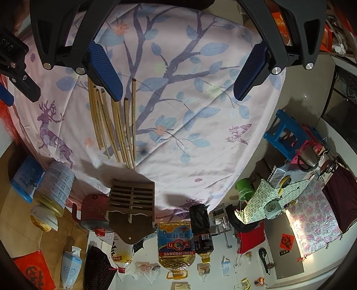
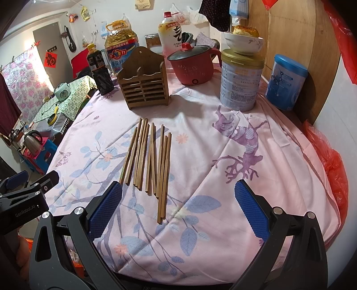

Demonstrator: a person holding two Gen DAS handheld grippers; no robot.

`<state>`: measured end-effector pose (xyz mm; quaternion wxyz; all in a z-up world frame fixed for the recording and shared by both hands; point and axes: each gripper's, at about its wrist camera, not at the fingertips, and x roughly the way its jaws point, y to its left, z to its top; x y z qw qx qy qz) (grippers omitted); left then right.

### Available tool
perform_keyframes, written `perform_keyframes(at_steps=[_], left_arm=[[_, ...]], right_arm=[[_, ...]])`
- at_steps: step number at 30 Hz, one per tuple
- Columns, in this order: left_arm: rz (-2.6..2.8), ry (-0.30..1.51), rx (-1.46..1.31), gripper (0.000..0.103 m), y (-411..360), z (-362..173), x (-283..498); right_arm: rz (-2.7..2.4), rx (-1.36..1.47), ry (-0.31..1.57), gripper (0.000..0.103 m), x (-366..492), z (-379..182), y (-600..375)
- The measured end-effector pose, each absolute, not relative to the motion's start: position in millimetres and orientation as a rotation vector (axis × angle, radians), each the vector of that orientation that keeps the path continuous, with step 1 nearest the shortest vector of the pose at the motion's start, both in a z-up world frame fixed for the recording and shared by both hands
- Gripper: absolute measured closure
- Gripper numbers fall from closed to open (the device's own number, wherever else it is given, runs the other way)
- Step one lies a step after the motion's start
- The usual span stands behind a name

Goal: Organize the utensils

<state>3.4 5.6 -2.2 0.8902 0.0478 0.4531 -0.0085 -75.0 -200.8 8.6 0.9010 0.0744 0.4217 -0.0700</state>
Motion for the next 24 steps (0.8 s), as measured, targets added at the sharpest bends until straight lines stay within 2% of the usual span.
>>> perform_keyframes(at_steps=[24], left_arm=[[0.002, 0.943, 0.1, 0.005, 11.8, -4.9, -3.1]], right_arm=[[-0.141, 0.15, 0.869, 0.006, -80.3, 7.3, -200.1]])
